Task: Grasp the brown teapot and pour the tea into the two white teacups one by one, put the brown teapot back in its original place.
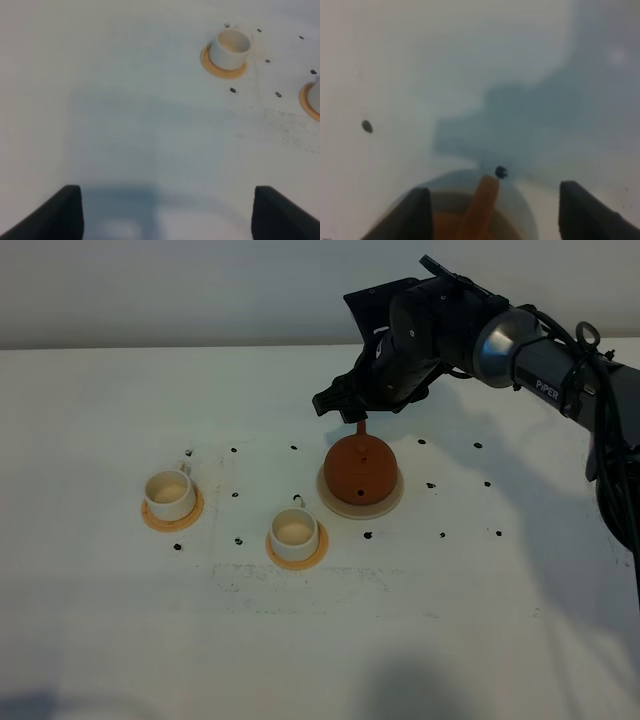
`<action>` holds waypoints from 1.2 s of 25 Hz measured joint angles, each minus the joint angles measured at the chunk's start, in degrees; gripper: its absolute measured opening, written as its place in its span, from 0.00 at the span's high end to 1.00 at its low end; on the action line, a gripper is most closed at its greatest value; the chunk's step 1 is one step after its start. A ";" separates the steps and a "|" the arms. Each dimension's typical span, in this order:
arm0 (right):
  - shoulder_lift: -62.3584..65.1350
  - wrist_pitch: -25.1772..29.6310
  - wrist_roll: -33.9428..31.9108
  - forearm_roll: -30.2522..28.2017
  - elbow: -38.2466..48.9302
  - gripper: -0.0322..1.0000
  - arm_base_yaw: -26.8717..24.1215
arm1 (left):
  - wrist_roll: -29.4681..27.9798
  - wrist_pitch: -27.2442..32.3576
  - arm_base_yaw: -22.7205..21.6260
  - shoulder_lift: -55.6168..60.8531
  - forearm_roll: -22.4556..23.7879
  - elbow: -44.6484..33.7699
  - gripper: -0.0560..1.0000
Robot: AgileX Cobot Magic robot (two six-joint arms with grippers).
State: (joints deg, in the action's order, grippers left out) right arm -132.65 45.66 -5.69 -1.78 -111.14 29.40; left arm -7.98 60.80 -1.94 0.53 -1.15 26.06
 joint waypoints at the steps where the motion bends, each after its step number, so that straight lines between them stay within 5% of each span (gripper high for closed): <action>1: 0.00 -0.05 0.00 0.14 0.00 0.45 0.00 | 0.00 0.00 0.00 0.00 0.00 0.00 0.31; 30: -1.97 -1.03 0.00 -4.27 0.00 0.40 0.00 | 0.00 0.00 0.00 0.00 0.00 0.00 0.31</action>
State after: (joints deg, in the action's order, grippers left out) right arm -134.63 44.63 -5.69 -6.06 -111.14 29.40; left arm -7.98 60.80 -1.94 0.53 -1.15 26.06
